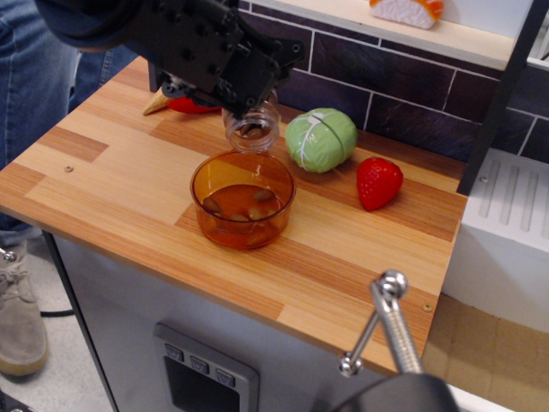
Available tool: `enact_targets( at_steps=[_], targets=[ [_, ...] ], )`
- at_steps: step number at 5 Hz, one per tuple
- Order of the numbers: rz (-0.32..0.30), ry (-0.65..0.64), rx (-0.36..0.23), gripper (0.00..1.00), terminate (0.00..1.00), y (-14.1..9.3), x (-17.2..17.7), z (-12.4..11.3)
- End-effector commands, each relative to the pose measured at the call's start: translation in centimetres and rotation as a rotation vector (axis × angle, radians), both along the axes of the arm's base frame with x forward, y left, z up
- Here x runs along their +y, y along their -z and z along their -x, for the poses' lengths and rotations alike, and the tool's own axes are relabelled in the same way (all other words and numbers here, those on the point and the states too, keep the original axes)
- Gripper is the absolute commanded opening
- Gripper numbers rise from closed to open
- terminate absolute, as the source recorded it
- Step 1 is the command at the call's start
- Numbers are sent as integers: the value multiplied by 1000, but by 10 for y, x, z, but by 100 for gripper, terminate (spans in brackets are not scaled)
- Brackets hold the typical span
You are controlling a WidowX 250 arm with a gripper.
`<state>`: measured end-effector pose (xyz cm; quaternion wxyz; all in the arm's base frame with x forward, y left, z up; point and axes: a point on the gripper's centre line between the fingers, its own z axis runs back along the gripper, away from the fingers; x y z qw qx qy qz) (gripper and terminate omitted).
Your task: Pour almonds in pot
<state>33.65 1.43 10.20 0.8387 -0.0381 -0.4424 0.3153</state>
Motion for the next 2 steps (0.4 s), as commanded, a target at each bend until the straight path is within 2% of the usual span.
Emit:
enact_targets(
  at_steps=[1,2],
  targets=[
    [-9,24,-79,0,0,-17,12,-6],
    [-11,29,-51,0,100,-19,10,-4]
  ],
)
